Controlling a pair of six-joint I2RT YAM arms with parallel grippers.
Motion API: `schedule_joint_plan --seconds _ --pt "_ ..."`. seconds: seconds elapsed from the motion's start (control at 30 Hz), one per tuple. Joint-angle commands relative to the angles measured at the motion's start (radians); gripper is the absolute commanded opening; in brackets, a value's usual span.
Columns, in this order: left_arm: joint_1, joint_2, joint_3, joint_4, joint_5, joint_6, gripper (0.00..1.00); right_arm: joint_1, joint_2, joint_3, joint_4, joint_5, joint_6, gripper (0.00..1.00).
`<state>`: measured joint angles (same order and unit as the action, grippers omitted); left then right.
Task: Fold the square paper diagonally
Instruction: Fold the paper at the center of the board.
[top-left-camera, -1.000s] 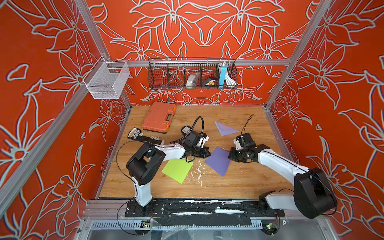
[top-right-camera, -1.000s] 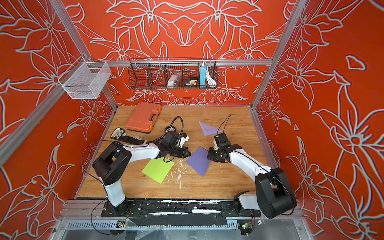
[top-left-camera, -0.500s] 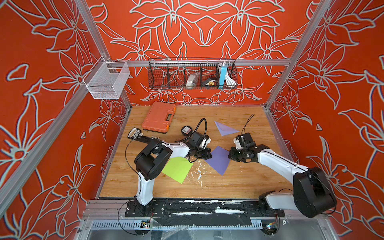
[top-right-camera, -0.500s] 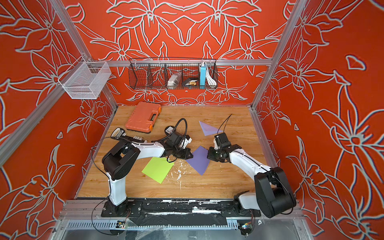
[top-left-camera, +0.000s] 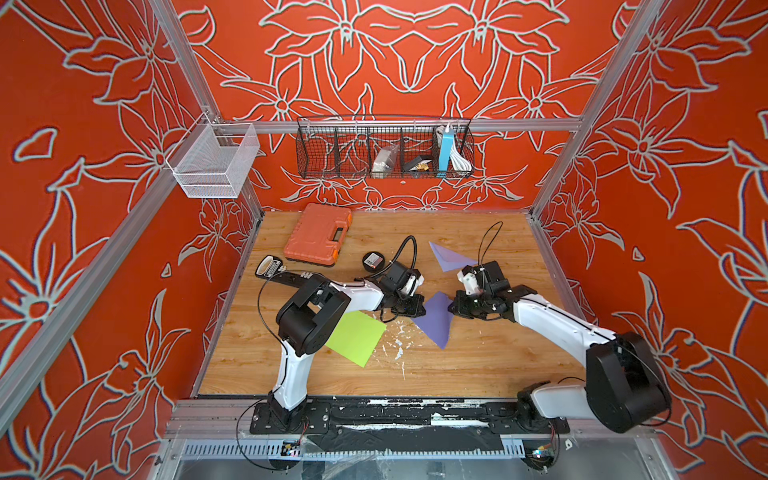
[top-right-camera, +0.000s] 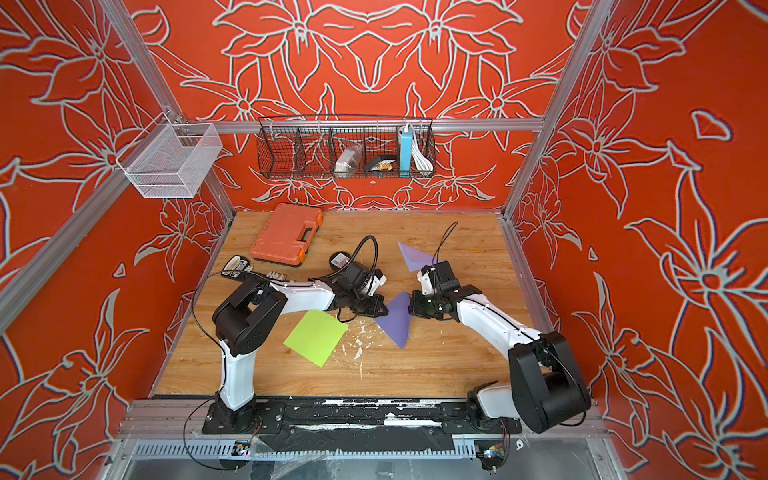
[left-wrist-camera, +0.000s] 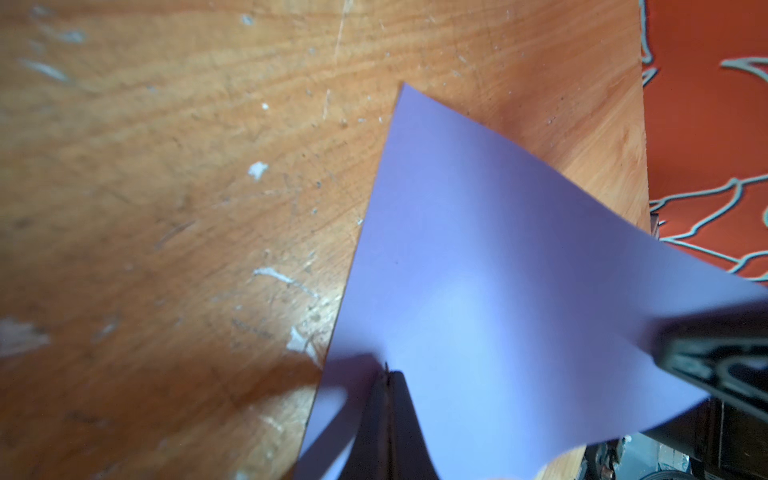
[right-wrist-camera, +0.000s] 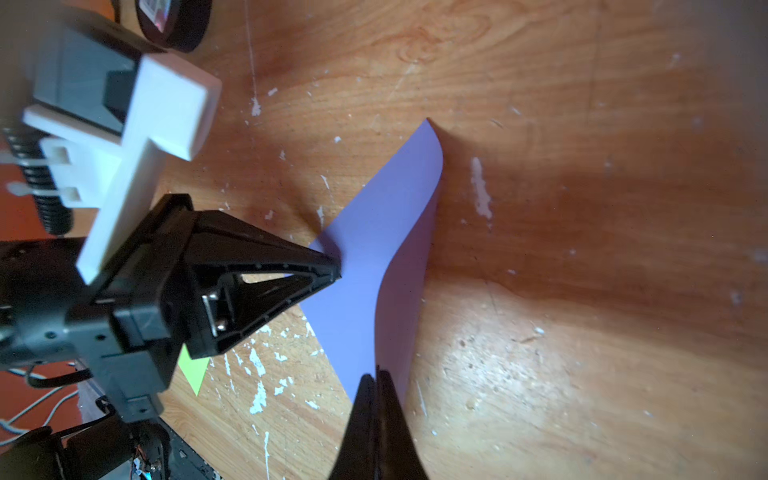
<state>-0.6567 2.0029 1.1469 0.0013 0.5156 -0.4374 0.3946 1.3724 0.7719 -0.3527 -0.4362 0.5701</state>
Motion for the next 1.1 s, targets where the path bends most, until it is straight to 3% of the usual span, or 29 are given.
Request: schedule_joint_plan --seconds 0.0,1.07 --pt "-0.009 0.003 0.004 -0.04 -0.009 0.023 0.0 0.019 0.046 0.022 0.036 -0.037 -0.017 0.0" --pt "-0.009 -0.005 0.007 -0.05 -0.012 0.033 0.0 0.115 0.295 0.119 0.142 -0.055 0.014 0.02"
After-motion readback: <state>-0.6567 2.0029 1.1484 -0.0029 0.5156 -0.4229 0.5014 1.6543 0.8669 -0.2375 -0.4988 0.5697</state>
